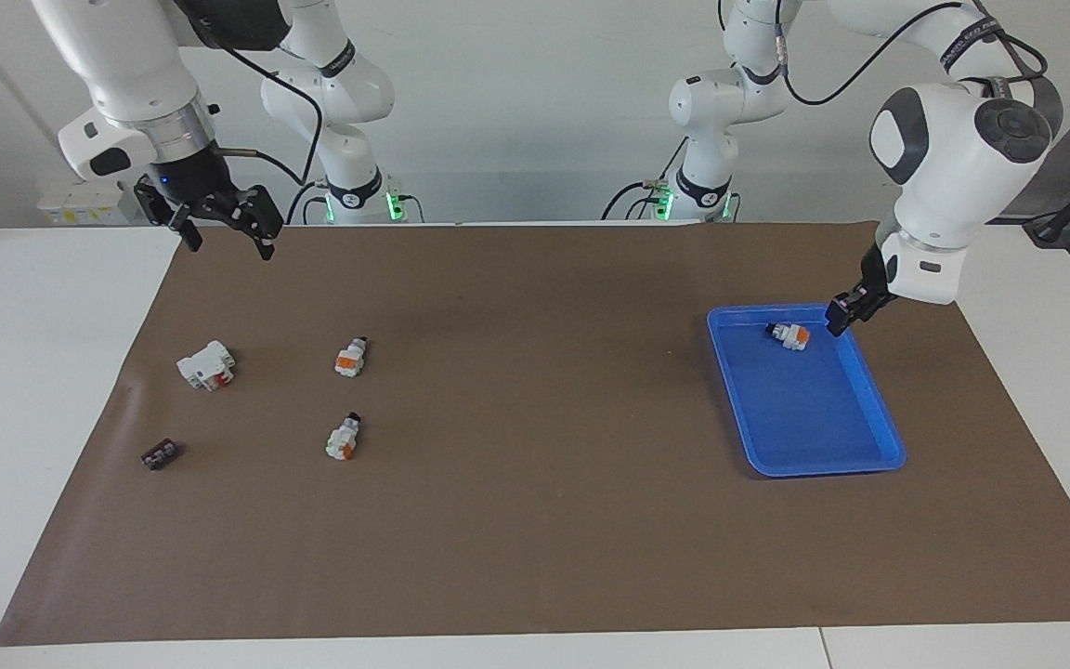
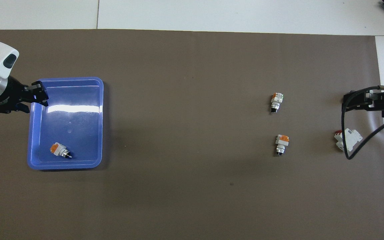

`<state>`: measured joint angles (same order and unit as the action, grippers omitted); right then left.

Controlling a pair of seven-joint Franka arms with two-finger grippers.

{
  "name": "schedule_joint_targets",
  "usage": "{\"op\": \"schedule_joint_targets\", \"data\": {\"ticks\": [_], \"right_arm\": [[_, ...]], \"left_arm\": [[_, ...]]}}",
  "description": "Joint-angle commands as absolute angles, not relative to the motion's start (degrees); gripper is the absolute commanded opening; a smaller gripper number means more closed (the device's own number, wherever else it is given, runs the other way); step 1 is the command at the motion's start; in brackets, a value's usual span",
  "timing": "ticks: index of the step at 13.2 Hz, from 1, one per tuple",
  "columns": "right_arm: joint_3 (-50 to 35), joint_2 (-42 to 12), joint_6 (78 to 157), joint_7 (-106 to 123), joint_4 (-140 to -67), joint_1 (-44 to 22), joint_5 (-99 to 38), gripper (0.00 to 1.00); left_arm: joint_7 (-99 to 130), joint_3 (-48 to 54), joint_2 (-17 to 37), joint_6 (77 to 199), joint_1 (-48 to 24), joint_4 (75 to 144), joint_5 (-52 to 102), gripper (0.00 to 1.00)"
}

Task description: Turn and place switch with both arms

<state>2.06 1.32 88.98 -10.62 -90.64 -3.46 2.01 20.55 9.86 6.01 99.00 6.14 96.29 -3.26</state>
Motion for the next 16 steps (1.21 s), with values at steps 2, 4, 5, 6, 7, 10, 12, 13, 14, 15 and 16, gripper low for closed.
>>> {"op": "schedule_joint_targets", "data": {"ticks": [2, 4, 5, 6, 7, 10, 12, 13, 14, 15, 16], "right_arm": [[3.68, 1.41, 84.91, -5.04, -88.95, -4.04, 1.58, 1.0], [9.02, 1.58, 84.81, -2.46, -89.38, -7.89, 1.15, 1.0], [9.23, 1.58, 84.81, -2.46, -89.38, -7.82, 1.23, 1.0], [9.14, 1.41, 84.47, -2.46, -89.04, -7.65, 1.23, 1.0], [8.88, 1.15, 83.07, -2.46, -88.86, -7.39, 1.4, 1.0], [6.96, 1.14, 82.97, -2.55, -88.86, -5.1, 1.06, 1.0], [5.55, 1.14, 83.23, -2.72, -88.94, -3.7, 1.05, 1.0], [4.84, 1.32, 83.23, -2.81, -89.12, -2.91, 0.97, 1.0], [4.83, 1.58, 83.23, -2.9, -89.47, -2.99, 1.05, 1.0], [5.01, 1.67, 83.23, -2.9, -89.56, -3.16, 1.05, 1.0], [5.18, 1.67, 83.32, -2.9, -89.73, -3.25, 1.05, 1.0]], "left_arm": [[14.85, 11.07, 6.59, 88.36, 5.19, 87.04, -3.61, 0.53], [14.68, 11.51, 6.42, 82.99, 5.19, 83.25, -2.2, 0.53], [14.59, 11.95, 6.33, 81.32, 5.19, 81.93, -2.28, 0.54], [13.2, 12.13, 6.15, 80.25, 5.27, 80.87, -2.29, 0.54], [9.01, 12.04, 5.72, 79.72, 5.27, 80.42, -2.37, 0.58], [2.37, 11.87, 5.27, 80.68, 5.54, 80.16, -2.11, 0.69], [2.37, 11.87, 4.92, 83.48, 5.62, 79.81, -2.02, 0.77], [2.37, 11.87, 4.83, 85.58, 5.89, 79.89, -1.93, 0.8], [2.37, 11.78, 4.75, 87.17, 5.98, 79.98, -1.85, 0.81], [2.37, 11.6, 4.31, 88.84, 5.98, 80.15, -1.93, 0.85], [2.37, 11.6, 2.91, 90.08, 6.06, 81.2, -1.93, 0.89]]}}
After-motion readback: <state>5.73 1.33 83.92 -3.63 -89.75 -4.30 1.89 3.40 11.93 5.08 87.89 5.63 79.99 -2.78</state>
